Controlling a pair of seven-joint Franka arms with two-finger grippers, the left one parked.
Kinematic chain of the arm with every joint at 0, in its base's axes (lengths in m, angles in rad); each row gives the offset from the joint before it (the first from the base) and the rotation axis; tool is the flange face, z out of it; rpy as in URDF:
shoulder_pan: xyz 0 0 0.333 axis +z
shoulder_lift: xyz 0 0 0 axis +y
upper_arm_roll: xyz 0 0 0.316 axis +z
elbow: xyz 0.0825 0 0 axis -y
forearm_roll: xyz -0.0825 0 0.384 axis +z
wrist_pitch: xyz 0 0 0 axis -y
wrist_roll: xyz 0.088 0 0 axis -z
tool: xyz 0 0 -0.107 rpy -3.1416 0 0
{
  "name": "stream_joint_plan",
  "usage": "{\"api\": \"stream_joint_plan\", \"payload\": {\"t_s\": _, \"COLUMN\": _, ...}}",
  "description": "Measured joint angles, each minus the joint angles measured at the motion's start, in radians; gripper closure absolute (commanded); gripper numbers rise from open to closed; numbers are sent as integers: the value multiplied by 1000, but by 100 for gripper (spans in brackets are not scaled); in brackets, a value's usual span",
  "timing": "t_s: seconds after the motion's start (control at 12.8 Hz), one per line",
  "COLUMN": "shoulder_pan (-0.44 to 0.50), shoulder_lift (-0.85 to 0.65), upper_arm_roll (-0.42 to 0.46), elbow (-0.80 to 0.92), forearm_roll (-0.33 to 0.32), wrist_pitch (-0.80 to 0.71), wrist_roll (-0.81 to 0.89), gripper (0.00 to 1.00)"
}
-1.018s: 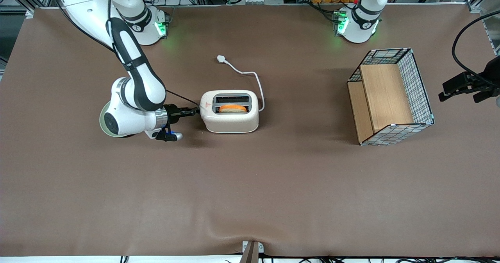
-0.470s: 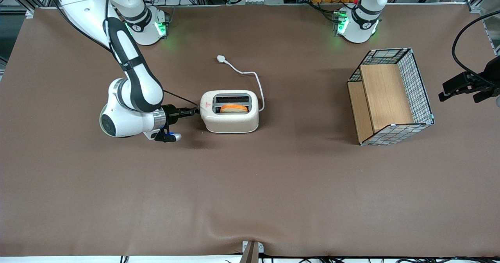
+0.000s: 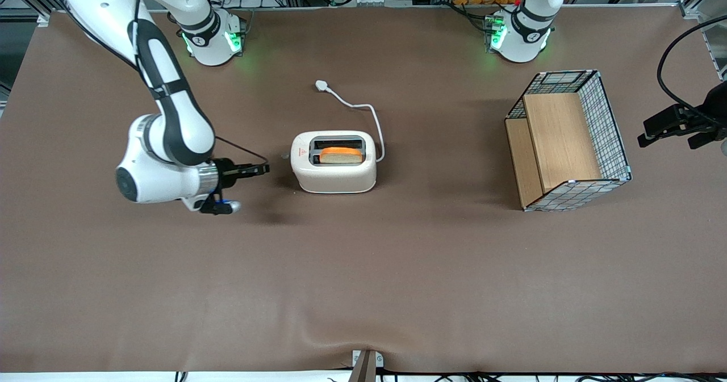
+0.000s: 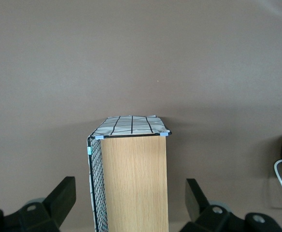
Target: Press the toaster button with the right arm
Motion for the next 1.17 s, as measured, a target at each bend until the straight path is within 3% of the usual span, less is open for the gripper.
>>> {"api": "stream_joint_plan", "payload": {"t_s": 0.55, "shoulder_pan": -15, "shoulder_lift": -59, "upper_arm_roll": -104, "elbow": 88, "forearm_roll": -233, "wrist_pitch": 19, "wrist_roll": -12, "gripper": 0}}
{"api": "stream_joint_plan", "payload": {"t_s": 0.94, "shoulder_pan": -20, "shoulder_lift": -180, "upper_arm_roll": -231, "elbow": 90, "forearm_roll": -340, "wrist_pitch": -10, "wrist_roll": -68, "gripper": 0}}
{"api": "stream_joint_plan", "payload": {"t_s": 1.17, "shoulder_pan": -34, "shoulder_lift": -244, "upper_arm_roll": -249, "elbow": 86, "forearm_roll": -410, "wrist_pitch": -48, "wrist_roll": -70, "gripper": 0}}
